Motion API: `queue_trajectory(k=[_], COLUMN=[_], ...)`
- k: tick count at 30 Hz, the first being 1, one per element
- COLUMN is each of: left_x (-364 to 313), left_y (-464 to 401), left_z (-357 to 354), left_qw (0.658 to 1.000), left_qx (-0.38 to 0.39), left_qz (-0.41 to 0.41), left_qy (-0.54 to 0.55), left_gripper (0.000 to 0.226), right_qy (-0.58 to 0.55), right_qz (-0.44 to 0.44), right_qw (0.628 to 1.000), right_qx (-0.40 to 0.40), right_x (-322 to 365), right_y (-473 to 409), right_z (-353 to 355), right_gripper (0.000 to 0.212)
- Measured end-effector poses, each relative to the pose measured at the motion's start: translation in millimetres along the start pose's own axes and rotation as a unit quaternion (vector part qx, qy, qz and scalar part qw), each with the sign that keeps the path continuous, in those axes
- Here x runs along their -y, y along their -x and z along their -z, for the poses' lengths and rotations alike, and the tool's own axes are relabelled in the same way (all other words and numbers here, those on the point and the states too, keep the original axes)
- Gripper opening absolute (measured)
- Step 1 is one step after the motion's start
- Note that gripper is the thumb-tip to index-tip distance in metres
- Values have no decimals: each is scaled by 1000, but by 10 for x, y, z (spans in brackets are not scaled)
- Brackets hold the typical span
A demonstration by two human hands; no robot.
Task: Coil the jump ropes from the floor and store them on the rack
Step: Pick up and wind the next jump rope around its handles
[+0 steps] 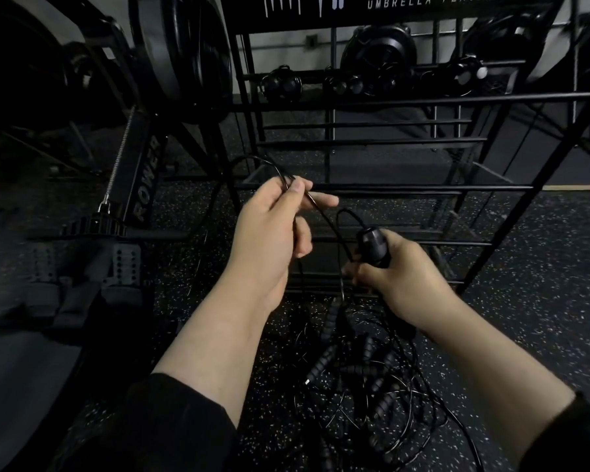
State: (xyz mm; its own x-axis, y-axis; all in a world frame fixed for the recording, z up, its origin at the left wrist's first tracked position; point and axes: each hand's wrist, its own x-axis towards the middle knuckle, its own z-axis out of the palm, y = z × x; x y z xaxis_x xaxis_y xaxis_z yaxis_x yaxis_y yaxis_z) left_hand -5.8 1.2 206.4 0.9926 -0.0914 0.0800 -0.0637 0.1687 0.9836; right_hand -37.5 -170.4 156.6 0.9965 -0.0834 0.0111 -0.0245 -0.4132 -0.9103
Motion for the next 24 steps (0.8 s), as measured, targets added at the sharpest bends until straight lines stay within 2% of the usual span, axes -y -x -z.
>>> queue_trajectory(k=[2,6,10,14,20,24], left_x=[-1,16,115,148,202,205], left_y=[-16,-61,-69,-31,-75,-70], left_z=[39,113,134,109,124,97], left_qw=[1000,997,981,974,949,939], left_qx=[-14,-53,-46,-30,-69,-30], left_qz=[1,26,84,123,55,29], left_qy=[-16,-57,-167,-190,-301,-342], left_gripper=[19,21,30,20,17,18], right_qy=[7,-96,-223,-283,-331,-367], right_qz=[6,-7,-3,4,33,37], right_qw=[999,987,967,952,934,921], right_qx=[-50,-127,-122,-121,-131,-123], right_x=[41,110,224,277,356,392], right_y=[0,-5,2,13,33,45], right_z=[49,157,253,306,364,389], right_gripper=[19,15,12,12,15,16])
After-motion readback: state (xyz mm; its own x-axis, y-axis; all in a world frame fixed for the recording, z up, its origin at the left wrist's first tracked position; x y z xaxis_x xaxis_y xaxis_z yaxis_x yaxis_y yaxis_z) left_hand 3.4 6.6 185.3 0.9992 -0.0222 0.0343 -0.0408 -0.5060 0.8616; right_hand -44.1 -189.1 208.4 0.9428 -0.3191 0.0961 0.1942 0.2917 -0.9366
